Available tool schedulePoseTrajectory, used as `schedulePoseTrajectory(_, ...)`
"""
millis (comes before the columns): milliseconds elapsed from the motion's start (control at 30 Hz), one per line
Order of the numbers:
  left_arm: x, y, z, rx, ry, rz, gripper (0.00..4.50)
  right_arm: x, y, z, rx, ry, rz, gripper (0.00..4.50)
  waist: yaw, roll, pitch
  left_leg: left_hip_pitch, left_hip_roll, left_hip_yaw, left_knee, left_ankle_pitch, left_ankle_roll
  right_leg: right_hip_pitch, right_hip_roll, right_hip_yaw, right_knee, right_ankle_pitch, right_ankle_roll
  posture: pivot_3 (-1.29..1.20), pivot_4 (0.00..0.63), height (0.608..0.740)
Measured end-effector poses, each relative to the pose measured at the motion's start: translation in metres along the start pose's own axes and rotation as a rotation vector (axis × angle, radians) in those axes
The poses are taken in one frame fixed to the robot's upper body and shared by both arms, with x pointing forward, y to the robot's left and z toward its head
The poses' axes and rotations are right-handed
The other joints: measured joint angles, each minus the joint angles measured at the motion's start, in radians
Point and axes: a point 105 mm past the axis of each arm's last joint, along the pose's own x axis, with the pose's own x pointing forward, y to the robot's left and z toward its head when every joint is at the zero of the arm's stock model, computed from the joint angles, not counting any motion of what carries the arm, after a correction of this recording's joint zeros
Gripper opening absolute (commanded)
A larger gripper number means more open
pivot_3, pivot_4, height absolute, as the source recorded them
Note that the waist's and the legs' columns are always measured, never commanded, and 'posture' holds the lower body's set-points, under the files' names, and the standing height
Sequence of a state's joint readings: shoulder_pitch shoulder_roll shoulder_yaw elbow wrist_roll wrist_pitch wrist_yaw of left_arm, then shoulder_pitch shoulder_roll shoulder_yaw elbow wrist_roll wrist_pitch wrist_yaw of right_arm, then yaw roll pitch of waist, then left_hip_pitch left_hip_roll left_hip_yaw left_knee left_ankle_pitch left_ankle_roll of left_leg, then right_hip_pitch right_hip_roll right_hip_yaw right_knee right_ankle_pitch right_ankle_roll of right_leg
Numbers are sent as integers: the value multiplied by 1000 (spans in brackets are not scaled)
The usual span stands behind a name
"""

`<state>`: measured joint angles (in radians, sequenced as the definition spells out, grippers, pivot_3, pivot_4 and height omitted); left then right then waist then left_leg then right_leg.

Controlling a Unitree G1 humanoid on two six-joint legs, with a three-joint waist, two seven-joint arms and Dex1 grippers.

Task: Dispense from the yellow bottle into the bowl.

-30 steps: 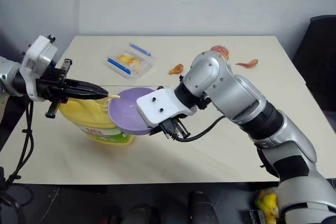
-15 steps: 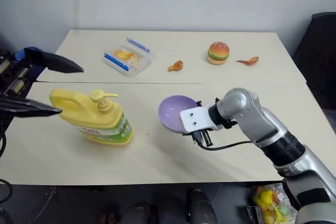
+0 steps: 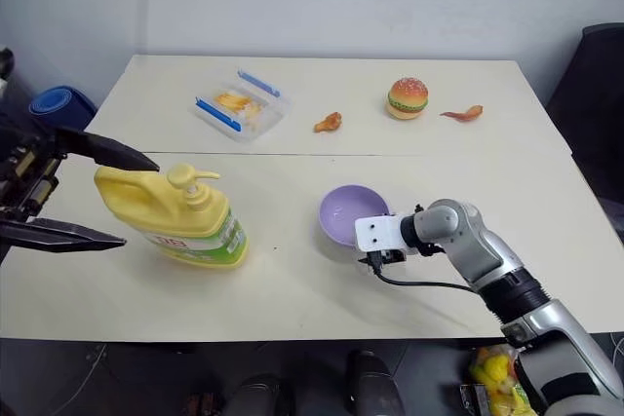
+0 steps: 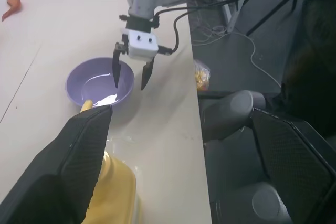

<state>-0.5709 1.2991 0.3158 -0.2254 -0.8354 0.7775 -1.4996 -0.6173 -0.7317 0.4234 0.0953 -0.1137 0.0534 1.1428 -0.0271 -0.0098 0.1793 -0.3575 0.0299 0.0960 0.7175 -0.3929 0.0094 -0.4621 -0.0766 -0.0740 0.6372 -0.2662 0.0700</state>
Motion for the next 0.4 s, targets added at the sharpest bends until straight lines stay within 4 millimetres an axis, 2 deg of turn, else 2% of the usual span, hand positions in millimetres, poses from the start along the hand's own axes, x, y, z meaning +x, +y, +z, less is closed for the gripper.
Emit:
schedulePoseTrajectory(67,-2,3,-6,-15,8,17,4500,-20,-10,8,36,-29,-42,4479,0,0,0,0,0,0,0,0,0,0,0,0,0,0,0,0,150,740)
schedulePoseTrajectory(133,-7,5,-12,-29,9,49,4500,-53,-22,16,123,-76,-92,4479,2,1,1,0,0,0,0,0,0,0,0,-1,0,0,0,0,150,740)
schedulePoseTrajectory(233,-19,9,-19,-51,21,114,4500,-105,-31,16,234,-87,-155,4479,6,1,1,-1,0,-1,-1,-1,1,0,0,-1,-1,0,0,0,150,740)
schedulePoseTrajectory(267,-24,9,-20,-58,19,138,4500,-128,-29,14,300,-92,-153,4479,10,1,1,-1,0,-1,-1,-1,2,0,0,-1,-2,0,0,0,150,740)
schedulePoseTrajectory(333,-34,10,-20,-73,14,183,4500,-159,-22,11,400,-98,-140,4479,15,2,1,-1,0,0,-1,-1,3,1,0,-1,-3,0,0,0,150,740)
schedulePoseTrajectory(400,-46,11,-17,-72,0,235,4500,-187,-21,16,470,-143,-160,4479,19,2,1,1,1,1,-1,-2,3,1,1,0,-7,0,0,0,150,740)
